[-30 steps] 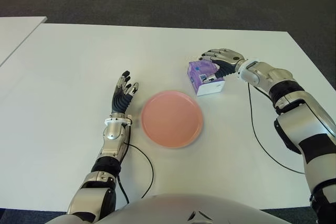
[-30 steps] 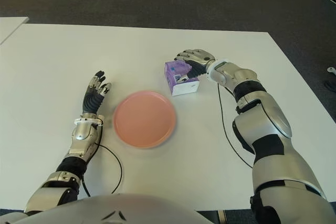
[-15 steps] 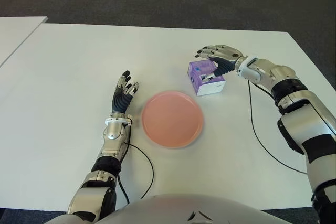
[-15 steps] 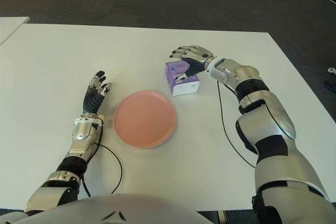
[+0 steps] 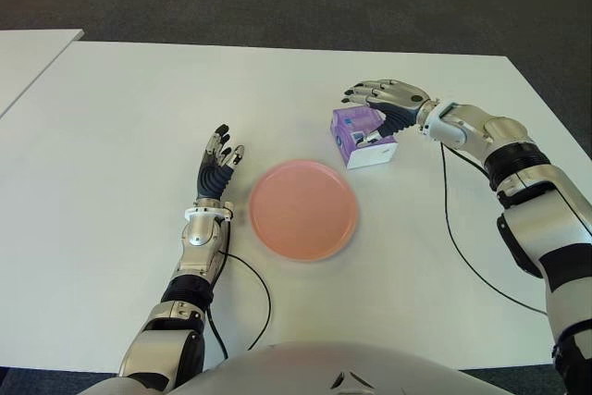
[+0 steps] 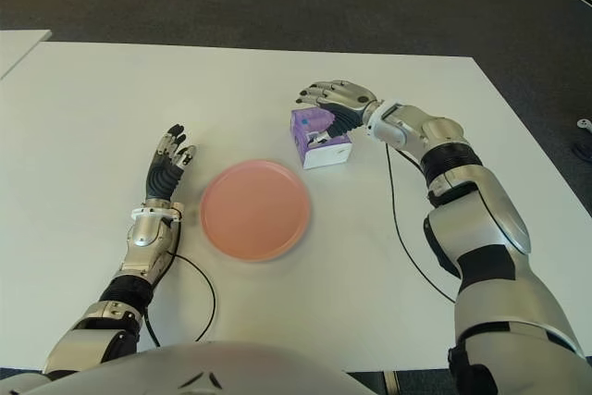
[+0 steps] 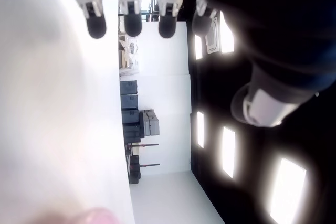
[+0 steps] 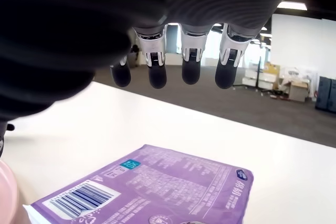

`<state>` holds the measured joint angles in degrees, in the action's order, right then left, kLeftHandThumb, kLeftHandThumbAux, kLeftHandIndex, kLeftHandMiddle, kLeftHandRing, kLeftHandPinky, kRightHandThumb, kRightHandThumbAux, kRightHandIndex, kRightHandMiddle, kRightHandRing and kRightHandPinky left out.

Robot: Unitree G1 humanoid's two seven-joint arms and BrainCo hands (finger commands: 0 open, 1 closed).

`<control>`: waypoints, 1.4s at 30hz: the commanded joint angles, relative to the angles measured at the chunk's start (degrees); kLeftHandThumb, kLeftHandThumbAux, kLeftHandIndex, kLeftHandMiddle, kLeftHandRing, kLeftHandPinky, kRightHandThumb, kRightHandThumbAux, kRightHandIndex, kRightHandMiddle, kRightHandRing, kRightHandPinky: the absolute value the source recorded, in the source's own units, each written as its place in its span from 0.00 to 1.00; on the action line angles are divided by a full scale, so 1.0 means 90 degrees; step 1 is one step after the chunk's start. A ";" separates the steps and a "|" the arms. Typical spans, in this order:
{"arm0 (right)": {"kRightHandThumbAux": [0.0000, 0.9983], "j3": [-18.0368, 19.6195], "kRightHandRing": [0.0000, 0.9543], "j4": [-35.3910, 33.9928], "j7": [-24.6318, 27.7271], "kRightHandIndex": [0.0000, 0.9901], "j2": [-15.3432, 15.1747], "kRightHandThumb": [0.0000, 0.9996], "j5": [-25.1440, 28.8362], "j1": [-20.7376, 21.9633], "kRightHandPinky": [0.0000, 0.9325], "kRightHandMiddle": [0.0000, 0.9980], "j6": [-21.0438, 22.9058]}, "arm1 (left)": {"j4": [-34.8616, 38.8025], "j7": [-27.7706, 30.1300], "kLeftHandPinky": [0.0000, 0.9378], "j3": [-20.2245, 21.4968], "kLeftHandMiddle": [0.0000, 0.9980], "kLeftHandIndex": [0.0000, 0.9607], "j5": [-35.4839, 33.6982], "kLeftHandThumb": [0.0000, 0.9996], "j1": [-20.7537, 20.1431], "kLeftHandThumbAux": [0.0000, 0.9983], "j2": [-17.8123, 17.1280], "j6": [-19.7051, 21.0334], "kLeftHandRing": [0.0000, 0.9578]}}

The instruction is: Put the tissue paper into the plate.

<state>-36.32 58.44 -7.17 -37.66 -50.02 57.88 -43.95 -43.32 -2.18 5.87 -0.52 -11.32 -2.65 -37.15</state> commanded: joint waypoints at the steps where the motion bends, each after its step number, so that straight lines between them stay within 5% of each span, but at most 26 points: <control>1: 0.34 0.0065 0.00 -0.0122 0.0152 0.00 -0.0075 0.30 0.0082 -0.0219 0.00 0.01 -0.0115 | -0.0489 0.0012 0.00 0.0005 0.00 0.00 0.0023 0.02 0.0421 0.55 0.0043 0.0143 0.00; 14: 0.34 -0.0170 0.00 -0.0091 0.0226 0.00 -0.0130 0.30 -0.0296 -0.0386 0.00 0.00 0.0003 | -0.0535 -0.0035 0.00 -0.0008 0.00 0.00 0.0090 0.02 0.0409 0.51 0.0002 0.0129 0.00; 42: 0.29 -0.1040 0.00 0.1153 -0.0436 0.00 0.0476 0.34 -0.0926 -0.0317 0.00 0.00 0.0678 | -0.0481 0.0057 0.00 0.0004 0.00 0.00 0.0014 0.02 0.0471 0.56 0.0000 0.0101 0.00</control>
<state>-43.92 67.08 -12.05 -34.28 -56.38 56.36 -38.77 -43.95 -2.14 5.88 -0.56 -11.64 -2.78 -37.40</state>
